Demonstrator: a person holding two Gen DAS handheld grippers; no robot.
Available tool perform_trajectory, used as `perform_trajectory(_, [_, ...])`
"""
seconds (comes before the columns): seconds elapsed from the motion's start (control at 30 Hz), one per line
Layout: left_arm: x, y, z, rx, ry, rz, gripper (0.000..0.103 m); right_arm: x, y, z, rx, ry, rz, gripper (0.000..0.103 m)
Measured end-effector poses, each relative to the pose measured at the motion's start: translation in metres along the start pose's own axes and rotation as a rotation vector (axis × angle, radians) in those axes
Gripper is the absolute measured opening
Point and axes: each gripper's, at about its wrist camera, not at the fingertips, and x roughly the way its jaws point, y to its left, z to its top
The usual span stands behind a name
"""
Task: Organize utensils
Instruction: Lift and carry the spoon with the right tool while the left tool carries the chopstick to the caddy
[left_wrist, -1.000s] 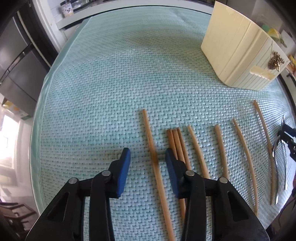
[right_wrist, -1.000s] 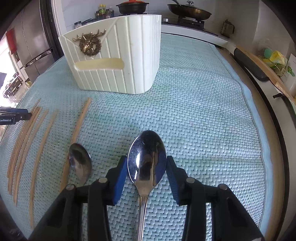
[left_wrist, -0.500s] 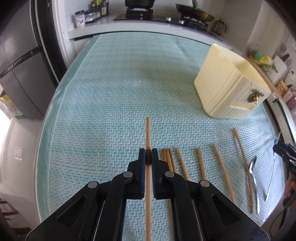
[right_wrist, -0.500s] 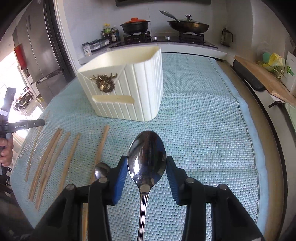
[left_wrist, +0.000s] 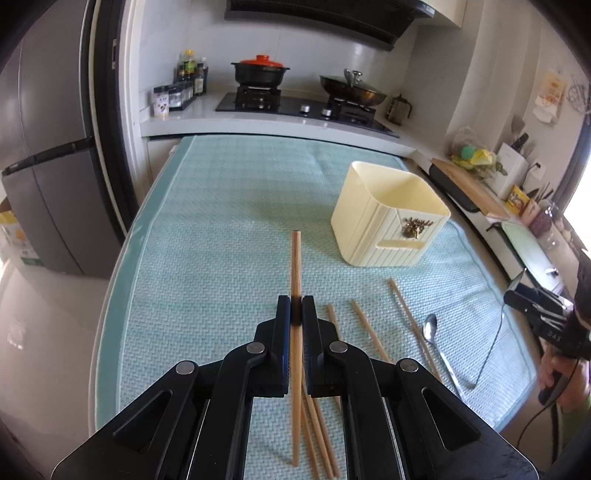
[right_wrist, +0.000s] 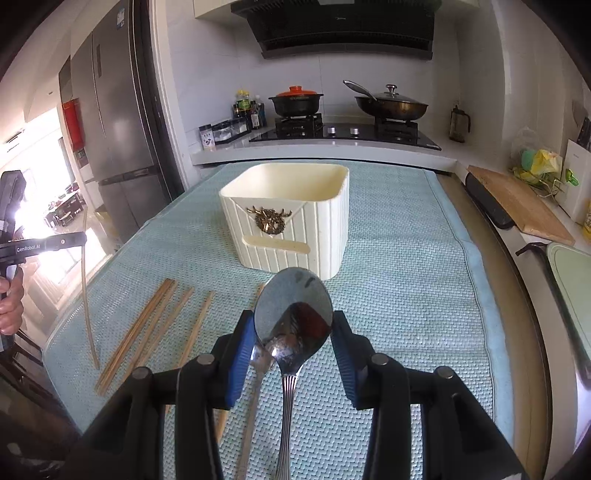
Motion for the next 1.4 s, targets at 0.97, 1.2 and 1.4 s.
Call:
perform_trajectory(0.97, [-0.034, -0.027, 0.041, 0.012, -0.081, -0.096, 0.004, -0.034, 0.007, 0.039, -0.037, -0.128, -0.022, 0.042])
perform_trajectory(1.2, [-0.042, -0.048, 0.1, 0.032, -0.126, -0.143, 0.004, -0.042, 0.003, 0.091, -0.035, -0.168, -0.006, 0.042])
perform_trajectory(1.4, [-0.038, -0.08, 0.171, 0.061, -0.21, -0.16, 0.004, -0.044, 0.001, 0.166, -0.039, -0.238, -0.006, 0.042])
